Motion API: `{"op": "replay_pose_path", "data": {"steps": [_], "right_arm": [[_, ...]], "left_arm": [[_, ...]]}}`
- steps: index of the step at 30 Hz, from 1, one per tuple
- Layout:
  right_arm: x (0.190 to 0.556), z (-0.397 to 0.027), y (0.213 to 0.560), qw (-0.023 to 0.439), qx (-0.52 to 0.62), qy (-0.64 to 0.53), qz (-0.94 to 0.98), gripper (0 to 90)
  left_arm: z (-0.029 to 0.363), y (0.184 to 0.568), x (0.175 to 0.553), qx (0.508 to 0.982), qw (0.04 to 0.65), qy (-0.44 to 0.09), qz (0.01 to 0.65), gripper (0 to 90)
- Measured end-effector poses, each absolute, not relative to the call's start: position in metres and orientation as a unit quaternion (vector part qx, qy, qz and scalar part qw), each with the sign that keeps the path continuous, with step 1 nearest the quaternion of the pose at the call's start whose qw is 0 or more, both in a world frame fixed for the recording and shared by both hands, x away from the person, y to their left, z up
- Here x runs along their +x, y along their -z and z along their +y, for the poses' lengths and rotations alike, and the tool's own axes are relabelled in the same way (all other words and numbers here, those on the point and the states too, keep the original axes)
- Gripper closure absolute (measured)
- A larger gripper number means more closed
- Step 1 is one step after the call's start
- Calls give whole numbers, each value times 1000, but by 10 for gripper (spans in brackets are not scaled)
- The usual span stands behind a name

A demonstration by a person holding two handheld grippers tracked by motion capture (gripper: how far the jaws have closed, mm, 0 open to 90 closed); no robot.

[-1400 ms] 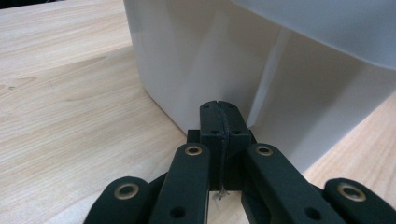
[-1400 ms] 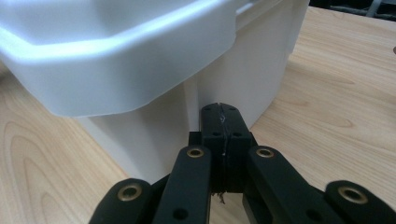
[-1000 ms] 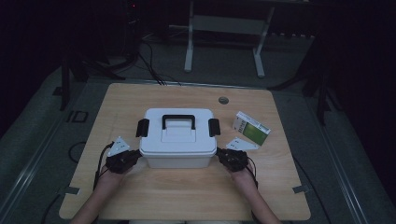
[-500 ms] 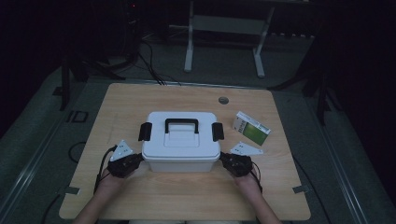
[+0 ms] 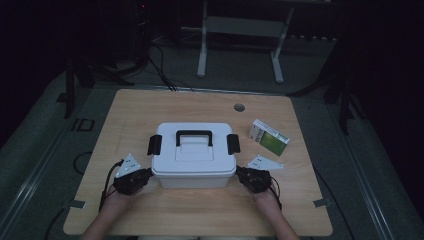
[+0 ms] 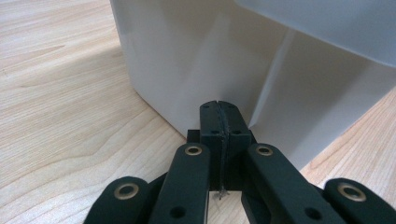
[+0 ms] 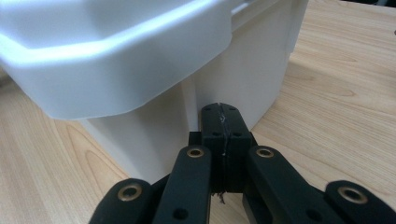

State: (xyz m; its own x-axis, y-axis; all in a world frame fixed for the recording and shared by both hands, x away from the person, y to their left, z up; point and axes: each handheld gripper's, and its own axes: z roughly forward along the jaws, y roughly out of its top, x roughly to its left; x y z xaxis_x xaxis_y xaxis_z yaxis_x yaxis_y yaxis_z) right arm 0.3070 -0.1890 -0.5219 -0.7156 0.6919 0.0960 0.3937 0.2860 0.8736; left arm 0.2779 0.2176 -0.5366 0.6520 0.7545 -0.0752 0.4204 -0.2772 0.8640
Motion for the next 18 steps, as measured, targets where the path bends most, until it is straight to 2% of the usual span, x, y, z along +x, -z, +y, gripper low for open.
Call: {"op": "replay_pose_path", "data": {"steps": [3, 7, 10, 13, 15, 16, 17, 18], "right_arm": [[306, -189, 522, 159, 343, -488, 787, 899], [307, -189, 525, 166, 341, -486, 787, 899], [308, -193, 525, 171, 337, -483, 790, 897], [309, -199, 525, 172, 342, -484, 787, 830], [310, -202, 525, 172, 347, -485, 784, 830], [310, -207, 526, 175, 352, -485, 781, 688], [309, -210, 527, 177, 352, -485, 781, 640], [309, -210, 527, 177, 352, -485, 781, 640]], "left_arm": [[221, 537, 276, 780, 472, -176, 369, 893], [224, 539, 276, 788, 460, -169, 373, 832], [228, 539, 275, 789, 460, -159, 374, 831], [234, 540, 276, 787, 462, -149, 382, 801], [234, 540, 276, 787, 462, -149, 382, 800], [241, 540, 276, 789, 460, -138, 383, 756], [242, 540, 276, 790, 461, -134, 381, 744], [242, 540, 276, 790, 461, -134, 381, 680]]}}
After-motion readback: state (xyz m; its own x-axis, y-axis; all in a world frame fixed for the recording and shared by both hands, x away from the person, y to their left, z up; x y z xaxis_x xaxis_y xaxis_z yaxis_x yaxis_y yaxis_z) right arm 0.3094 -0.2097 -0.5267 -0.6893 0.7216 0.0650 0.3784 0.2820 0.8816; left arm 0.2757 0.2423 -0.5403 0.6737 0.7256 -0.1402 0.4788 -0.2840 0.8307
